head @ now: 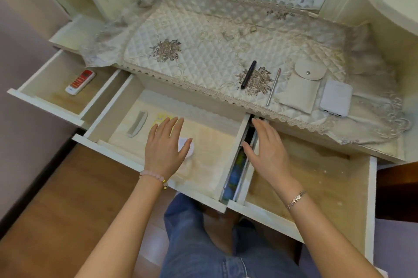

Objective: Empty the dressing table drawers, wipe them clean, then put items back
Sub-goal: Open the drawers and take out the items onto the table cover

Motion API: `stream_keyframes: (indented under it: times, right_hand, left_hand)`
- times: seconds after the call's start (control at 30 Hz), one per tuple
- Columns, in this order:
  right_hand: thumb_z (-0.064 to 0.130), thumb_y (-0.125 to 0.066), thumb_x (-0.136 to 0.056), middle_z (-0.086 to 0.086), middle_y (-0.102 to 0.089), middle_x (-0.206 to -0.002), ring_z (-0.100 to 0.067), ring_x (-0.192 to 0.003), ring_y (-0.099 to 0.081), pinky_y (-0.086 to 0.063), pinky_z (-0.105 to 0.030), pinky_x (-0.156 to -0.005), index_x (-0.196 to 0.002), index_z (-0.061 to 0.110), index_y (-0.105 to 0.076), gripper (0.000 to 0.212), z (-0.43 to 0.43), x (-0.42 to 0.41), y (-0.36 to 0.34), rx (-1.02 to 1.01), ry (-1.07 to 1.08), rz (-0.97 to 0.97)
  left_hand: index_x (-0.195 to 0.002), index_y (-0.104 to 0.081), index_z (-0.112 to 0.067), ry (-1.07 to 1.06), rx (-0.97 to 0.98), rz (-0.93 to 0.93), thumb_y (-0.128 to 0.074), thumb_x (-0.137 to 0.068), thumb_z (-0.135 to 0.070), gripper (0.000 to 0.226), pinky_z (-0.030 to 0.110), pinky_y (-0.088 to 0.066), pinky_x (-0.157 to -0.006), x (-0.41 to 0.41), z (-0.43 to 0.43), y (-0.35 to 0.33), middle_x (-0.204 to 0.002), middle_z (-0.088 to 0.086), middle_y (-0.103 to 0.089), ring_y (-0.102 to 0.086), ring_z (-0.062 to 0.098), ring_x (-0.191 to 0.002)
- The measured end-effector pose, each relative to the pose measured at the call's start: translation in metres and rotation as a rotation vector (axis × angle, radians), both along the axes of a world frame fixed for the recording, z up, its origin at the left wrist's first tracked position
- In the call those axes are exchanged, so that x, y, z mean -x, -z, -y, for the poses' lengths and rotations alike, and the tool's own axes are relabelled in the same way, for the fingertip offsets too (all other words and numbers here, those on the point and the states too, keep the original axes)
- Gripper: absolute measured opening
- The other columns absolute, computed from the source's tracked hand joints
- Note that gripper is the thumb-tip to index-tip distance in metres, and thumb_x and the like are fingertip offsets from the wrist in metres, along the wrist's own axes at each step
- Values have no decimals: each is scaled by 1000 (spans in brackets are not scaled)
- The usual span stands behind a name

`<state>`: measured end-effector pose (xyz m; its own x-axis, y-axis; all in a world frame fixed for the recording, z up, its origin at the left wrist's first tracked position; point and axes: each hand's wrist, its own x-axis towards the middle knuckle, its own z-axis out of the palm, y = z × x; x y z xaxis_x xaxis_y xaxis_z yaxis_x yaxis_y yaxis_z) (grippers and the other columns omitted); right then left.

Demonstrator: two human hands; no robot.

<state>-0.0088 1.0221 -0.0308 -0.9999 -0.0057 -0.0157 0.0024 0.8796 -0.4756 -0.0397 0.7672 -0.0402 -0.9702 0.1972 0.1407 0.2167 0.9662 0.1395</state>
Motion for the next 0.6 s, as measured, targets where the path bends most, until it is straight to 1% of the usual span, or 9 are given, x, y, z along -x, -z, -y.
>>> stream_keyframes:
  times: [0.07,0.13,0.3,0.43,0.6]
  right_hand:
    - [40,-45,-94,-1,-25,-153,-16,-142,-17,-7,-24,-114,-147,15,-22,63,18,7,4,-8,17,4]
    - [39,-46,-94,-2,-28,-152,-17,-141,-20,-9,-23,-113,-146,15,-24,62,39,14,9,-10,53,9]
    - [37,-48,-94,-4,-31,-150,-20,-140,-24,-19,-32,-116,-146,13,-27,61,93,31,21,10,143,54]
    - [33,-51,-93,-5,-33,-149,-21,-138,-27,-17,-27,-113,-145,11,-29,60,129,42,25,24,221,81]
    - [29,-54,-92,-7,-36,-147,-22,-137,-30,-19,-28,-112,-143,11,-31,59,160,53,41,47,307,131]
  left_hand:
    - [-129,-54,-7,28,1,14,-38,-89,-46,58,47,-39,-102,13,16,5,-128,12,-58,-51,30,-122]
    - [-128,-54,-7,64,2,27,-38,-88,-46,58,47,-40,-102,29,35,9,-127,12,-59,-52,31,-121]
    - [-128,-54,-6,162,5,60,-38,-89,-45,58,47,-39,-102,72,86,19,-127,12,-59,-52,31,-121]
    - [-128,-55,-6,225,3,97,-38,-89,-47,58,47,-39,-102,99,124,28,-127,12,-59,-52,31,-121]
    - [-125,-57,-6,284,4,143,-39,-88,-47,58,46,-41,-99,121,158,43,-123,12,-61,-55,30,-117]
